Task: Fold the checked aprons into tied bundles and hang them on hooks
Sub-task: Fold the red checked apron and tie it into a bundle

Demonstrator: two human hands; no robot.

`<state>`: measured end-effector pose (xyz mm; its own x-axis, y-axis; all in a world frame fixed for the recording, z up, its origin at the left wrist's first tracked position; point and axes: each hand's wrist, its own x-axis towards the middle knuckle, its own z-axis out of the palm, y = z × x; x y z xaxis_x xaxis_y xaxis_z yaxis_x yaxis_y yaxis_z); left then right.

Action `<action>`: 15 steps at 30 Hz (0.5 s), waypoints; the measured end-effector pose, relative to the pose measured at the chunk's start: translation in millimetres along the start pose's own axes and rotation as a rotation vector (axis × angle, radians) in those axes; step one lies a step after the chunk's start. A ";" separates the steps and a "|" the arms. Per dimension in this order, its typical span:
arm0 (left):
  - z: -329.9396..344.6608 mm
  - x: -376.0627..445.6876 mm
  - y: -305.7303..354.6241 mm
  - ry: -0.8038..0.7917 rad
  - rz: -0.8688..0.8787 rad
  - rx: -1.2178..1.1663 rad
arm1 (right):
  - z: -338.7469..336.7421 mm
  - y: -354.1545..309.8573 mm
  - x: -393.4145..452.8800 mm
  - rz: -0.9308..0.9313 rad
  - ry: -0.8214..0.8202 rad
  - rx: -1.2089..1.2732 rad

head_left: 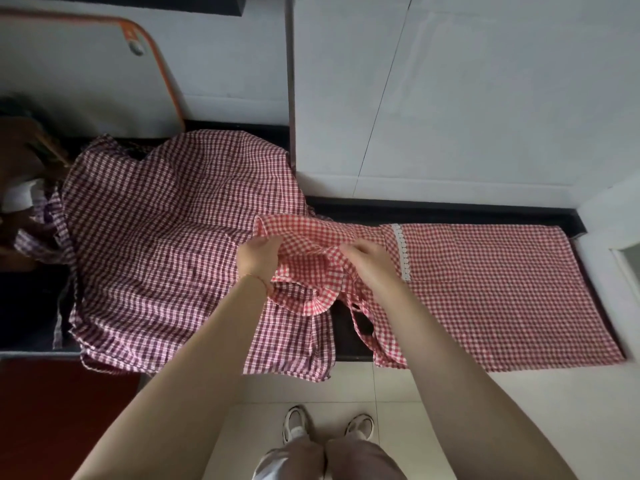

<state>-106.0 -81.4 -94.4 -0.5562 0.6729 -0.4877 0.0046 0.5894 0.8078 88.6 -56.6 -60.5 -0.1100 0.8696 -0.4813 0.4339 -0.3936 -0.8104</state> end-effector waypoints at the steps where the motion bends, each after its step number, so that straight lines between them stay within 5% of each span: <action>1: -3.3 -1.0 3.3 0.036 0.025 0.069 | -2.4 3.2 -3.0 -0.035 -0.008 -0.042; 3: -9.7 -2.1 11.7 0.092 0.081 0.158 | -8.5 5.8 -5.7 -0.048 -0.182 -0.187; 6: -13.3 -0.6 16.9 0.107 0.119 0.259 | -17.3 1.3 -12.6 0.140 -0.667 -0.245; 7: -13.9 -1.3 18.7 0.101 0.122 0.273 | -18.4 -1.2 -13.9 0.172 -0.700 -0.214; 11: -13.2 -4.2 17.3 0.082 0.131 0.193 | -13.3 -5.4 -13.0 0.046 -0.224 -0.260; 15: -18.9 -6.0 5.0 0.049 0.077 0.179 | -4.7 12.9 -5.9 -0.093 0.045 -0.498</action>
<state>-118.4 -91.0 -81.2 -0.5884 0.6987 -0.4069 0.1933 0.6102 0.7683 99.1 -65.4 -66.5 -0.1344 0.9107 -0.3906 0.7989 -0.1337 -0.5864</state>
